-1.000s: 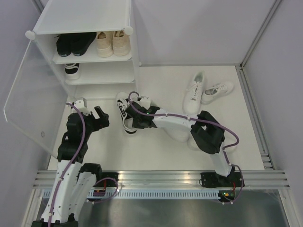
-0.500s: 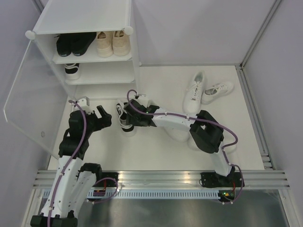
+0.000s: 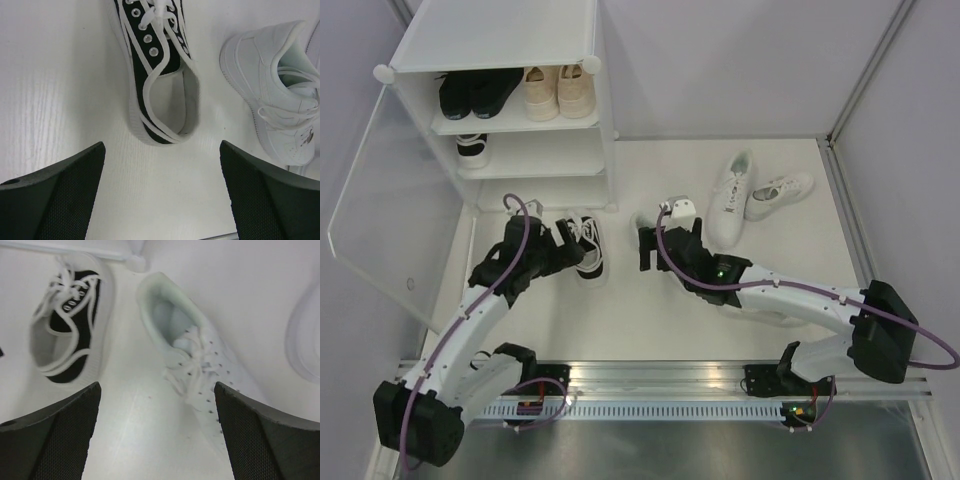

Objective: Place and organize the shoes in the shoe cabinet

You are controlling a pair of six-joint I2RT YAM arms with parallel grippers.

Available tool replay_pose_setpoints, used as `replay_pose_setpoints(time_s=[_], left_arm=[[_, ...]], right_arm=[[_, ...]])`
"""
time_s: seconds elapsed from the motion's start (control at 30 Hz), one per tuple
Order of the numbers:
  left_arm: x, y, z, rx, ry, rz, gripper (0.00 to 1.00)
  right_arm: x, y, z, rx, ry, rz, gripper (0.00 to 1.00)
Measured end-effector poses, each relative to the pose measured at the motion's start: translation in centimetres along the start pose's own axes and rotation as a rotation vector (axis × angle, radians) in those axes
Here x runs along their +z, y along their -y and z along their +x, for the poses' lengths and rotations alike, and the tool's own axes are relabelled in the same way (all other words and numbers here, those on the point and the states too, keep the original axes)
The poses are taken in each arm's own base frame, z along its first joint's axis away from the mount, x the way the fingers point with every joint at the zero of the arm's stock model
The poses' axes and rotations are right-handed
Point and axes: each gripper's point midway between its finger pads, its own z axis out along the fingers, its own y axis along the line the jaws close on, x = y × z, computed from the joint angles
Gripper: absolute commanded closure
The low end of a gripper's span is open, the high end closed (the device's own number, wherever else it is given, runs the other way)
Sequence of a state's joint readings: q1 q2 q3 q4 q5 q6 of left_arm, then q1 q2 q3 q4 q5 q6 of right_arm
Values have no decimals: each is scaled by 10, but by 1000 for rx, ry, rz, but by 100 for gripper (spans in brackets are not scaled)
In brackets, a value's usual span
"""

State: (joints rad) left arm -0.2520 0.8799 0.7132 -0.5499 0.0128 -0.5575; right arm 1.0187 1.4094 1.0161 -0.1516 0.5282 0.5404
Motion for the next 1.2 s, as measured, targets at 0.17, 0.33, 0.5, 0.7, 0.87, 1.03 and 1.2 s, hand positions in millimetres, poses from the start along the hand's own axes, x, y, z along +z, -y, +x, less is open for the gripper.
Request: replay_pose_setpoints(time_s=[0.17, 0.33, 0.5, 0.7, 0.87, 1.03, 1.2], left_arm=[[19, 10, 10, -10, -64, -64, 16], [38, 2, 12, -40, -78, -169, 28], [50, -7, 15, -59, -90, -241, 35], [63, -7, 34, -53, -148, -281, 39], [74, -11, 52, -54, -200, -322, 47], [76, -10, 54, -72, -200, -330, 82], [72, -18, 54, -63, -194, -373, 98]], right_arm=[[-3, 50, 36, -86, 26, 98, 2], [2, 70, 48, -126, 45, 137, 2], [5, 70, 37, -108, 90, 137, 2], [6, 72, 33, -102, 104, 147, 2], [12, 75, 44, -124, 76, 161, 2], [15, 77, 53, -147, 47, 175, 2], [16, 75, 49, -146, 49, 175, 2]])
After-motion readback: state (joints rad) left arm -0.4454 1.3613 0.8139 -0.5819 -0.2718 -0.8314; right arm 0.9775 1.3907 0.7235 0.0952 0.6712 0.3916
